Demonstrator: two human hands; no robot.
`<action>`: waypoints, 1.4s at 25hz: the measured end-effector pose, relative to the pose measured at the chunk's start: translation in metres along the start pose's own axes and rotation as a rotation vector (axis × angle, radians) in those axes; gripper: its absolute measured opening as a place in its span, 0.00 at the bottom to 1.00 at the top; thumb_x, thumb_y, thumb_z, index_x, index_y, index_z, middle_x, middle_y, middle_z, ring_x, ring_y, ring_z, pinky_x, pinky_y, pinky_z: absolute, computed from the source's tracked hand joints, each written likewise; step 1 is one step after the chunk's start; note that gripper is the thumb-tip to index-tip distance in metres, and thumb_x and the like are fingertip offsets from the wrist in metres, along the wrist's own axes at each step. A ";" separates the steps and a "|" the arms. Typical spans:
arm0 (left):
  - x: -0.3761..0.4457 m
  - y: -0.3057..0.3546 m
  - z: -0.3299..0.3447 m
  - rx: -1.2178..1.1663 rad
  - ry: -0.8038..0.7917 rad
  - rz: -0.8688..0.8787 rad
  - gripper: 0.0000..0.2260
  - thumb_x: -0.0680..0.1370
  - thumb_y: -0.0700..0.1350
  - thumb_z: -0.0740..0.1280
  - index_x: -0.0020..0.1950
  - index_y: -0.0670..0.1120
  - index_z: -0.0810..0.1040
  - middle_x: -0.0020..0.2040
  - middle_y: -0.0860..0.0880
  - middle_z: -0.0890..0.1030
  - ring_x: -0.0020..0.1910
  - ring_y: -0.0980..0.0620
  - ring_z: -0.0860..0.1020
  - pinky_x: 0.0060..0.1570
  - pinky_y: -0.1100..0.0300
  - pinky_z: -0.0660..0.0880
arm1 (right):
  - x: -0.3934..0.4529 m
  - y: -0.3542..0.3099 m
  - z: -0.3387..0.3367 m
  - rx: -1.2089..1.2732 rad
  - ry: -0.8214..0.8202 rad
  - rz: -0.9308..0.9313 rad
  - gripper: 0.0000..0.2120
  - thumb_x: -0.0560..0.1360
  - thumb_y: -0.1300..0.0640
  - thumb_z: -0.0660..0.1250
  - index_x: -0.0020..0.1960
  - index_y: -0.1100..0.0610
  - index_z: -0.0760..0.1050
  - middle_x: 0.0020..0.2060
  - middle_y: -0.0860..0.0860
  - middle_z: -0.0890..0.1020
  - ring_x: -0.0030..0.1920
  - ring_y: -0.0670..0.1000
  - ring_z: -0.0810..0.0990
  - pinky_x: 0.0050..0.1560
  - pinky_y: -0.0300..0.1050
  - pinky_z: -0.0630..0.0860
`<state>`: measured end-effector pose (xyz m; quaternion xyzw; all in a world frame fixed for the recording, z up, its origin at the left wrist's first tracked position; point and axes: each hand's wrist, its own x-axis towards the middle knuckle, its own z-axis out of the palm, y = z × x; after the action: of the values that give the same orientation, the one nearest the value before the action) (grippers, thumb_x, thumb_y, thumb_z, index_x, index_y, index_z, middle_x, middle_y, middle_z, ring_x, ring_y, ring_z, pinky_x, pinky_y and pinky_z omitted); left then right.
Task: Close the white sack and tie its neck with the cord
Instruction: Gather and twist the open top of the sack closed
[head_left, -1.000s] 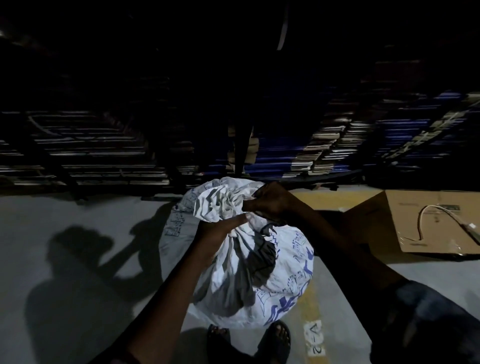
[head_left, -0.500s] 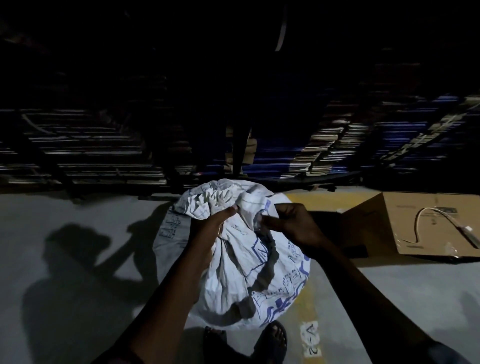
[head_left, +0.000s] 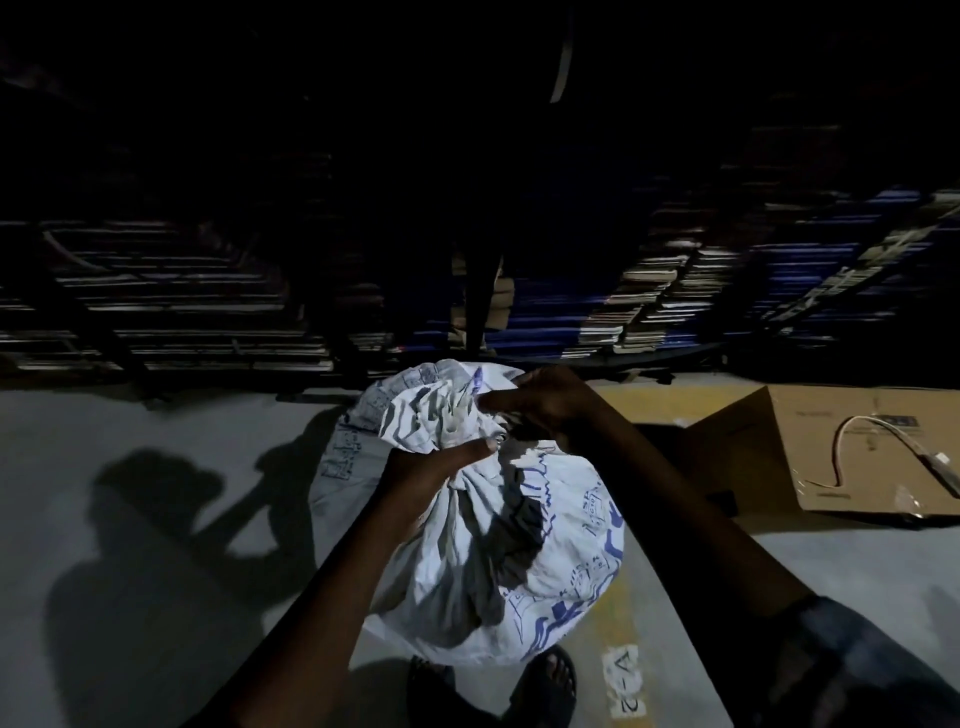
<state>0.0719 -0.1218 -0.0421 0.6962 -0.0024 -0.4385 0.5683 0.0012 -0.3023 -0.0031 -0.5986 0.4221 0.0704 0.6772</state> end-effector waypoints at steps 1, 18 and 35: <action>0.000 -0.004 0.002 0.032 0.008 0.040 0.28 0.64 0.46 0.85 0.63 0.51 0.83 0.57 0.57 0.87 0.57 0.62 0.84 0.54 0.67 0.78 | 0.002 -0.004 0.002 -0.085 0.009 0.003 0.16 0.67 0.61 0.82 0.33 0.62 0.75 0.22 0.53 0.71 0.23 0.49 0.71 0.32 0.44 0.72; 0.017 0.007 0.065 -0.130 0.273 -0.069 0.10 0.68 0.44 0.80 0.47 0.48 0.85 0.46 0.53 0.88 0.44 0.53 0.87 0.45 0.58 0.82 | -0.042 0.091 0.001 -0.530 0.058 -0.448 0.56 0.65 0.40 0.81 0.82 0.49 0.53 0.76 0.43 0.69 0.69 0.33 0.71 0.69 0.32 0.69; 0.001 0.007 0.177 0.047 0.188 -0.021 0.24 0.60 0.46 0.84 0.55 0.49 0.85 0.49 0.52 0.89 0.48 0.53 0.88 0.52 0.54 0.84 | -0.048 0.120 -0.044 -0.151 0.539 -0.214 0.25 0.61 0.41 0.71 0.56 0.50 0.80 0.52 0.48 0.87 0.58 0.51 0.85 0.51 0.43 0.77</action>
<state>-0.0327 -0.2644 -0.0312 0.7474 0.0480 -0.3770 0.5450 -0.1232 -0.2882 -0.0582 -0.6856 0.5146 -0.1313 0.4978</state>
